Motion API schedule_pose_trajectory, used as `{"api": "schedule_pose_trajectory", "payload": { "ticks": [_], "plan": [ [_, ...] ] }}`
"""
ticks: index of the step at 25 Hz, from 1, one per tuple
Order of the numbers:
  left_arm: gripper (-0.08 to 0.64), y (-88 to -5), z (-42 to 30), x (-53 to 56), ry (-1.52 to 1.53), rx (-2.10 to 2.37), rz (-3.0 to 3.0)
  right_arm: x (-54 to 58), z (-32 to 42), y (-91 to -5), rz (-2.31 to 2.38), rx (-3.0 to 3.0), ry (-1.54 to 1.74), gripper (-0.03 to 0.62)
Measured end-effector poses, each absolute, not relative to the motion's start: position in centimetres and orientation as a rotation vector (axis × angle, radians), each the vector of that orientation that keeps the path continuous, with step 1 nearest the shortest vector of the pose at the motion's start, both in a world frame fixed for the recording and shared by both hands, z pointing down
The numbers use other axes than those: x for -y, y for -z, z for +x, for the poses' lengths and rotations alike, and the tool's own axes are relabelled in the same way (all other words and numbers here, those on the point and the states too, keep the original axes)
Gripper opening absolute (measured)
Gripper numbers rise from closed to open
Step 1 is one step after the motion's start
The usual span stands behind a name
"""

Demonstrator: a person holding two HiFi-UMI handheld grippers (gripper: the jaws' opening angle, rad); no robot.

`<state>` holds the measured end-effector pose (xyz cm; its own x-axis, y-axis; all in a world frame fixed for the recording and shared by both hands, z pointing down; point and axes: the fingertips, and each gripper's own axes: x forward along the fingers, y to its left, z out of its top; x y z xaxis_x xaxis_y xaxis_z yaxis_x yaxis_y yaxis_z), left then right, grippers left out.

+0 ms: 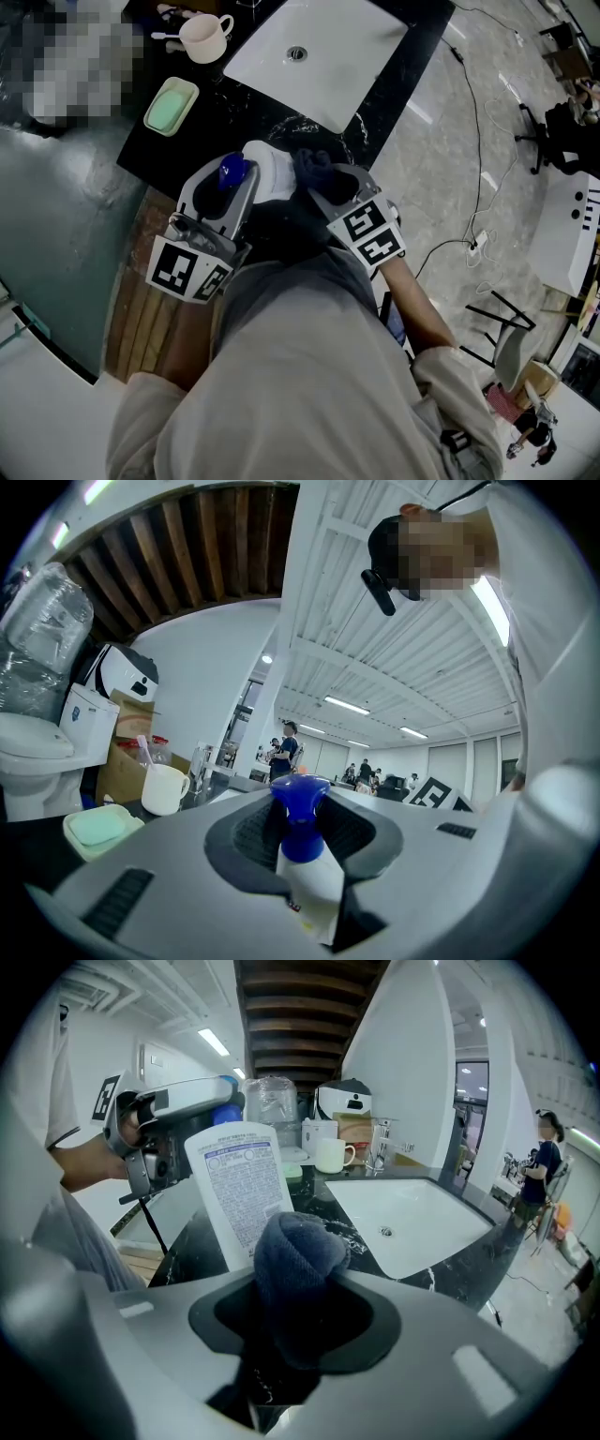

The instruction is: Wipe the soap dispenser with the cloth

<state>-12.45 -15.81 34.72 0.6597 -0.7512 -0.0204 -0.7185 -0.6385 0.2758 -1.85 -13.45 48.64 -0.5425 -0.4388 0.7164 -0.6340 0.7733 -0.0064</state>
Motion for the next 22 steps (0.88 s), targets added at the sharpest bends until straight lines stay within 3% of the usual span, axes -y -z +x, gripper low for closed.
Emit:
{"api": "schedule_pose_trajectory", "payload": {
  "ticks": [22],
  "plan": [
    [0.095,-34.6,-11.6,15.6,0.185,1.183,2.651,11.7,-2.7,-47.1,0.737,2.278,-0.406,0.135]
  ]
}}
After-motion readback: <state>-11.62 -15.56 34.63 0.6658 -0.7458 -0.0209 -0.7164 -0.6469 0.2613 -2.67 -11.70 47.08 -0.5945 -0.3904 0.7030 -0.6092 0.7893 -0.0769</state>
